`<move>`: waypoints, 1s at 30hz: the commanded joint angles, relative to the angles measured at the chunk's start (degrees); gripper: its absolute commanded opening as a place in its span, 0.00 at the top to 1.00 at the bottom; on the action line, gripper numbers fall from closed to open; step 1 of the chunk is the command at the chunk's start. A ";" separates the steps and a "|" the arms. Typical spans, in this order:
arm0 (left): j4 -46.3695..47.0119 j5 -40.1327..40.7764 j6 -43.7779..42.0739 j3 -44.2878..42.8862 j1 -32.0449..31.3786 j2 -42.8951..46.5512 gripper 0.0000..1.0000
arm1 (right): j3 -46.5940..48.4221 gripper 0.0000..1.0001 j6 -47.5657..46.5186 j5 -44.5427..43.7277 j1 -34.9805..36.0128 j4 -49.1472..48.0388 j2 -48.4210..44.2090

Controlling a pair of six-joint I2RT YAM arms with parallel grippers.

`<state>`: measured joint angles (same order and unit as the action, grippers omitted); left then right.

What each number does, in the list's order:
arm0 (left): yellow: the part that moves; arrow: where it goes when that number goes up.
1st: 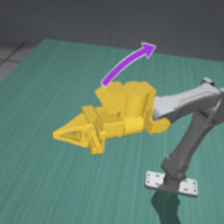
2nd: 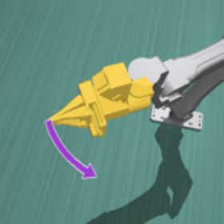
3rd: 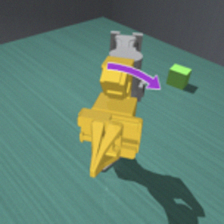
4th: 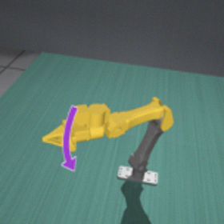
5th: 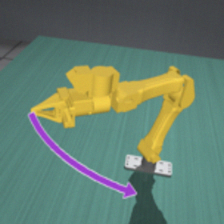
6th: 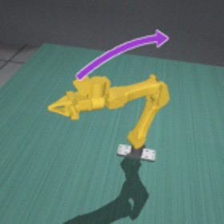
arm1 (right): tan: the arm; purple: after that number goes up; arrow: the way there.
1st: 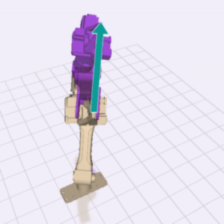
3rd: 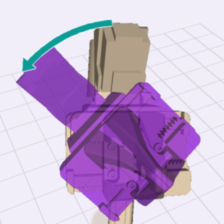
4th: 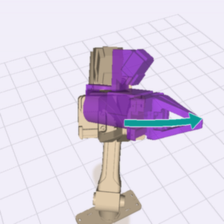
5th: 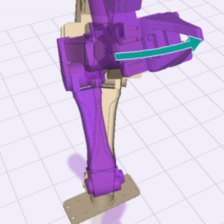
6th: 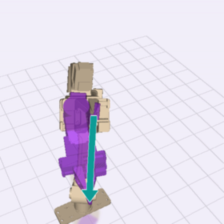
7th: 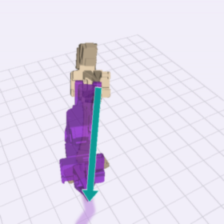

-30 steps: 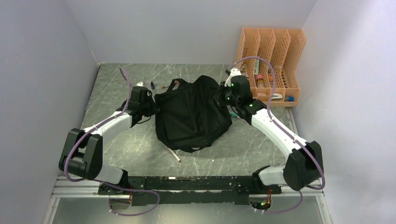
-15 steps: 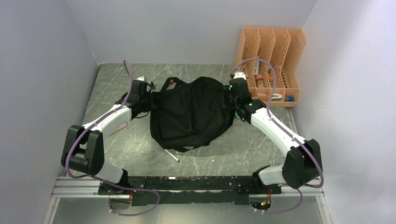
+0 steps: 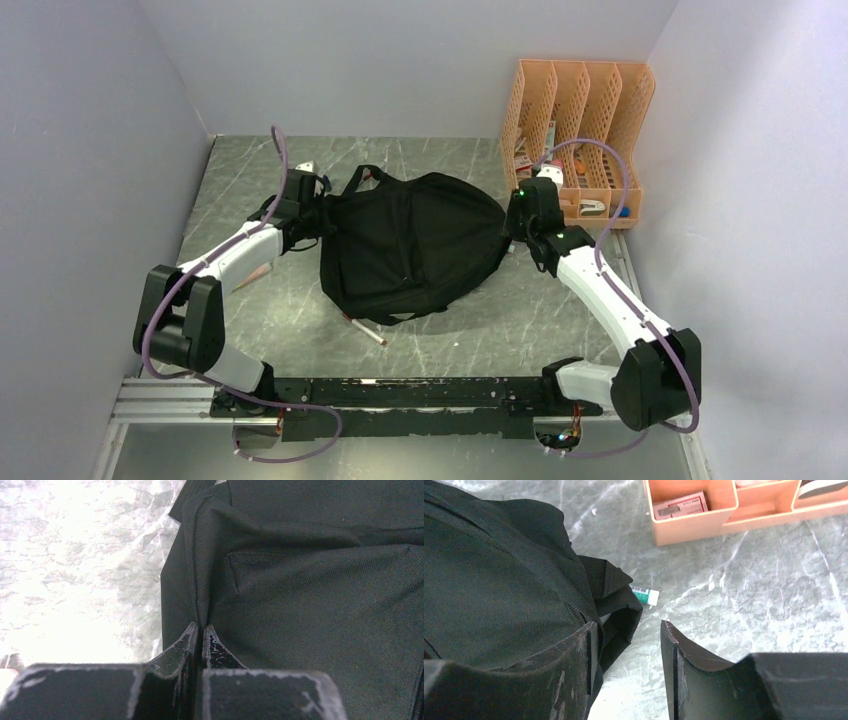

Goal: Pack the student bag
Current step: Adjust the student bag at the center of the board.

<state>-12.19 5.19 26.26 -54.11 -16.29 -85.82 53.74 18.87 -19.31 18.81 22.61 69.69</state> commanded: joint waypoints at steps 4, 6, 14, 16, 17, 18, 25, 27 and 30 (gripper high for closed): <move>2.18 -0.61 -1.83 -2.27 1.35 -0.61 0.95 | -1.70 0.51 2.43 -2.80 -4.81 -1.79 4.81; 2.25 -0.76 -1.91 -2.04 1.35 -0.21 0.95 | -2.58 0.51 4.46 -2.23 -5.42 -4.94 3.47; 2.38 -1.84 -1.83 -2.06 1.40 -0.46 0.95 | -8.10 0.51 0.95 24.63 -6.43 -21.73 -9.81; 2.52 -2.20 -1.74 -2.05 1.35 -0.57 0.95 | -8.84 0.51 2.76 16.31 -6.50 -21.52 -12.77; 2.53 -2.26 -1.67 -2.01 1.35 -0.53 0.95 | -9.57 0.51 4.61 9.19 -6.49 -20.79 -13.92; 2.50 -2.29 -1.65 -2.05 1.35 -0.56 0.95 | -10.03 0.53 7.10 1.13 -6.68 -18.73 -14.37; 2.67 -3.19 -1.48 -1.92 1.35 -0.83 0.95 | -8.73 0.53 9.47 -1.01 -12.95 -8.38 -3.80; 2.80 -3.59 -1.39 -1.88 1.36 -0.84 0.95 | -9.01 0.52 9.16 1.53 -13.61 -8.63 -0.22; 2.95 -3.76 -1.39 -1.88 1.35 -0.75 0.95 | -10.33 0.51 8.99 4.56 -15.01 -11.32 3.42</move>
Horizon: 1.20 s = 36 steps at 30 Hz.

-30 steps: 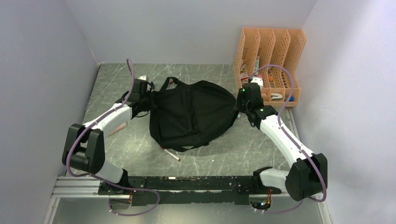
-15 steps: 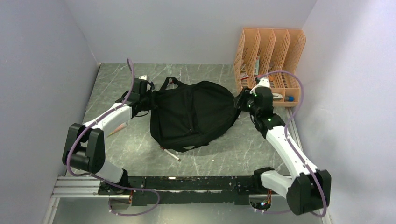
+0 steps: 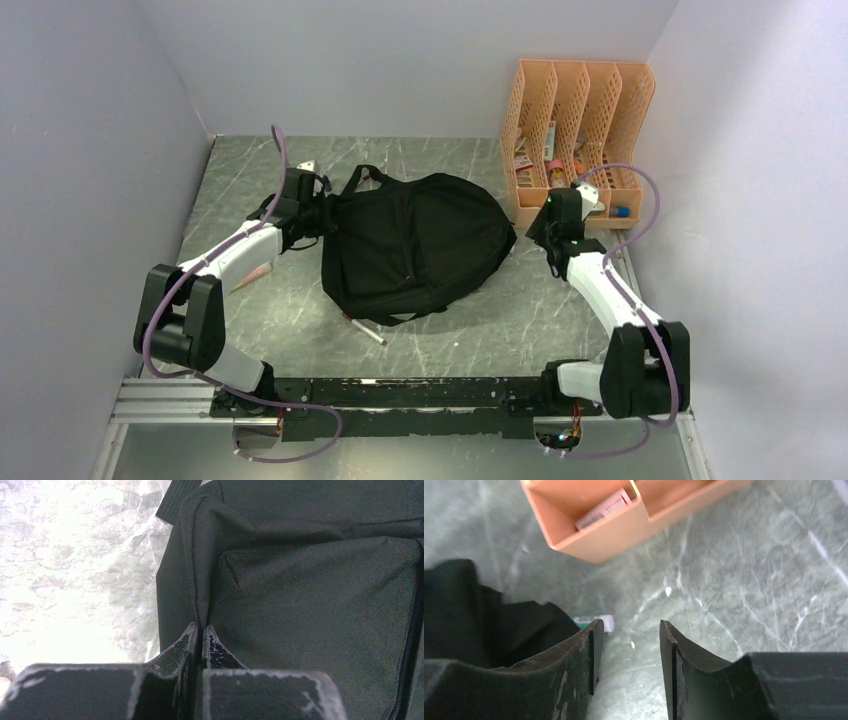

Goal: Pack the student bag
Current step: Adjust the student bag at the center of the board, then pick up the stationery from the center of the board.

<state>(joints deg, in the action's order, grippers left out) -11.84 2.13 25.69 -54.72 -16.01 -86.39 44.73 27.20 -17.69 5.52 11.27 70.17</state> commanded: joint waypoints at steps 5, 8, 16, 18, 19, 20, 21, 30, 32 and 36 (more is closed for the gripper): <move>3.92 -2.28 -0.60 -0.70 1.07 -0.18 0.95 | -0.81 0.50 -0.98 6.46 -2.55 -3.21 8.62; 4.44 -3.43 -0.47 -0.57 1.11 -0.26 0.95 | 1.86 0.49 -3.24 10.79 -2.53 -2.47 13.23; 4.89 -3.97 -0.80 -0.43 1.07 -0.18 0.95 | 4.63 0.46 -9.64 21.41 -0.47 -4.18 18.60; 4.96 -4.02 -0.75 -0.47 1.07 -0.26 0.95 | 5.11 0.45 -12.33 21.42 1.62 -4.41 18.64; 5.01 -4.12 -0.73 -0.46 1.07 -0.34 0.95 | 5.29 0.45 -13.50 21.62 2.36 -4.35 18.72; 5.03 -4.23 -0.75 -0.43 1.07 -0.36 0.95 | 5.54 0.45 -14.67 21.97 3.15 -4.33 18.88; 5.06 -4.32 -0.73 -0.47 1.07 -0.42 0.95 | 5.85 0.45 -15.58 22.26 3.89 -4.10 19.26; 5.15 -4.37 -0.78 -0.38 1.07 -0.36 0.95 | 10.79 0.44 -22.59 20.81 8.62 -0.88 25.16; 5.21 -4.40 -0.72 -0.33 1.07 -0.36 0.95 | 12.16 0.44 -24.76 18.46 9.45 -0.60 25.85; 5.17 -4.49 -0.79 -0.30 1.07 -0.40 0.95 | 14.05 0.44 -28.70 15.61 10.99 -1.44 26.43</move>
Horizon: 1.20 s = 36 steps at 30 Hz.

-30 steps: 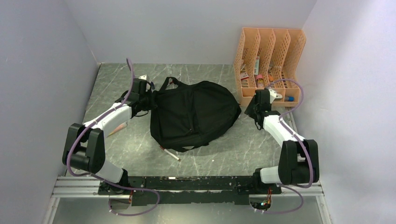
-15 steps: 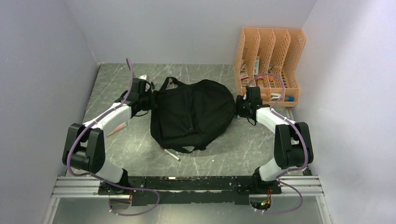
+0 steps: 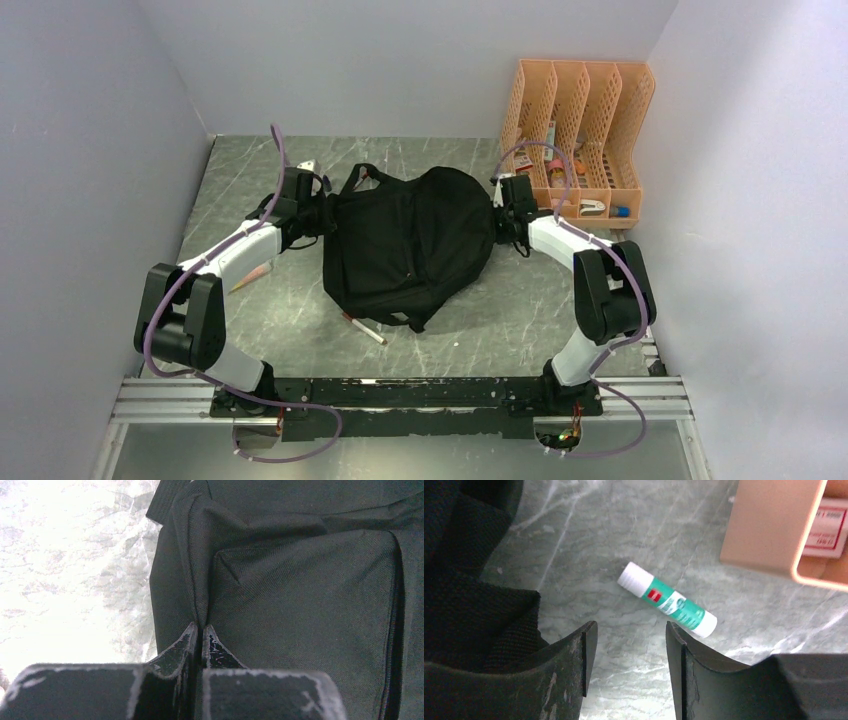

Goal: Pack the student bag
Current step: Pick up the stationery from the center of the board.

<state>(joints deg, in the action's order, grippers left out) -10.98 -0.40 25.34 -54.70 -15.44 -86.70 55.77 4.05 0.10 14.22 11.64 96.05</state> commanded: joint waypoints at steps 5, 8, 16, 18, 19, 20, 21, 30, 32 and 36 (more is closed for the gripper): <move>4.33 -1.67 -0.56 -0.39 0.50 -0.14 0.95 | 4.54 0.43 -8.18 -1.66 2.95 -2.64 1.02; 4.31 -1.77 -0.55 -0.28 0.54 -0.19 0.95 | 5.34 0.43 -10.63 -2.06 2.88 -2.40 2.39; 4.34 -2.15 -0.51 -0.30 0.50 -0.29 0.95 | 8.36 0.43 -18.09 -2.15 1.20 -3.51 7.40; 4.31 -2.10 -0.49 -0.28 0.50 -0.36 0.95 | 9.37 0.43 -19.80 -2.29 0.96 -3.42 8.14; 4.44 -2.17 -0.47 -0.25 0.51 -0.40 0.95 | 9.82 0.43 -20.46 -2.65 0.78 -3.37 8.48; 4.42 -2.33 -0.47 -0.31 0.50 -0.47 0.95 | 10.25 0.43 -20.89 -3.06 0.69 -3.33 8.86; 4.39 -2.48 -0.43 -0.32 0.50 -0.49 0.95 | 10.77 0.44 -21.31 -3.53 0.60 -3.17 9.26; 4.57 -3.11 -0.29 -0.19 0.50 -0.74 0.95 | 14.27 0.44 -23.07 -6.54 0.51 -0.70 13.90; 4.57 -3.13 -0.29 -0.23 0.50 -0.81 0.95 | 14.89 0.45 -22.94 -6.84 0.34 0.50 15.00; 4.54 -3.13 -0.29 -0.23 0.50 -0.92 0.95 | 16.45 0.47 -21.63 -5.31 -0.31 3.90 16.72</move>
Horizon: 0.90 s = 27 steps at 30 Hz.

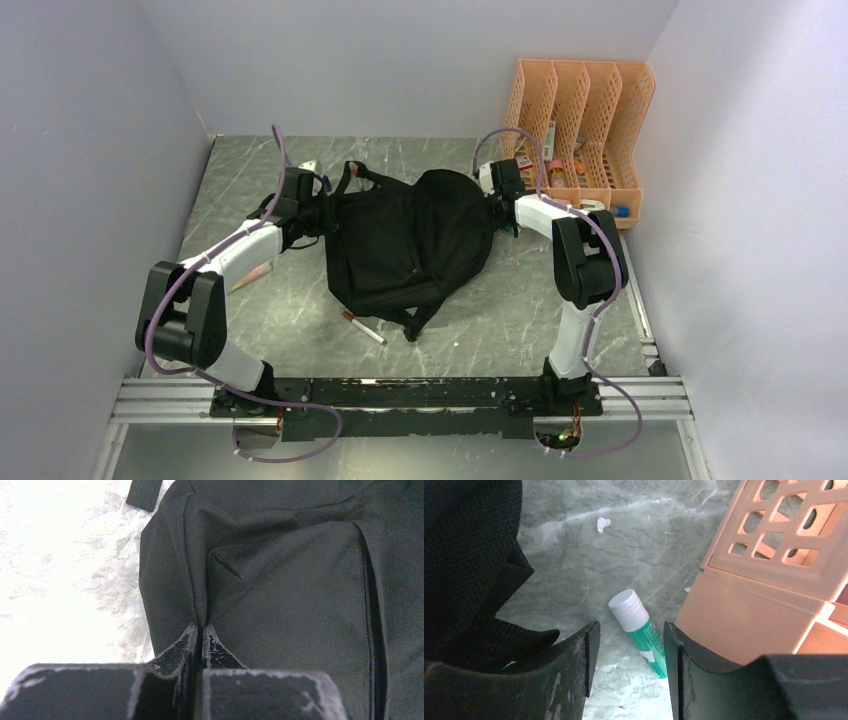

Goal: Pack the student bag
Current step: Pick up the stationery from the center of the board.

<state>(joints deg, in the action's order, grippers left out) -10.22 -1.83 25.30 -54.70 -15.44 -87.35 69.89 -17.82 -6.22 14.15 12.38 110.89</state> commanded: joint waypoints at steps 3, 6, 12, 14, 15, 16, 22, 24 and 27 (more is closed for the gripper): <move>3.77 -1.78 -0.25 -0.32 0.54 -0.40 0.95 | 3.23 0.51 2.15 3.37 -0.42 5.54 2.64; 3.78 -1.78 -0.34 -0.32 0.50 -0.43 0.95 | 4.45 0.60 5.72 5.10 -0.42 8.37 3.45; 3.46 -1.39 -0.51 -0.50 0.50 -0.32 0.95 | 5.52 0.74 19.76 4.44 -0.05 17.58 4.08; 3.37 -1.43 -0.60 -0.63 0.52 -0.28 0.95 | 1.89 0.76 23.53 4.87 0.64 16.98 1.62; 3.31 -1.36 -0.65 -0.62 0.50 -0.21 0.95 | -0.97 0.76 25.82 5.01 0.92 15.67 -0.38; 3.20 -1.30 -0.68 -0.67 0.50 -0.27 0.95 | -3.86 0.76 27.01 5.05 1.08 14.23 -2.67; 3.29 -2.06 -0.60 -0.84 0.50 -0.52 0.95 | -19.01 0.77 35.09 2.73 1.14 9.28 -15.05; 3.38 -2.39 -0.74 -0.92 0.50 -0.63 0.95 | -21.79 0.74 36.63 1.86 1.14 9.00 -17.78; 3.44 -2.59 -1.12 -1.13 0.50 -0.61 0.95 | -23.28 0.62 37.51 2.37 1.18 10.43 -20.05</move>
<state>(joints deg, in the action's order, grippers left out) -9.08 -2.24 25.23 -54.70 -15.42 -87.57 49.50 15.29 -3.51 14.87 19.42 92.58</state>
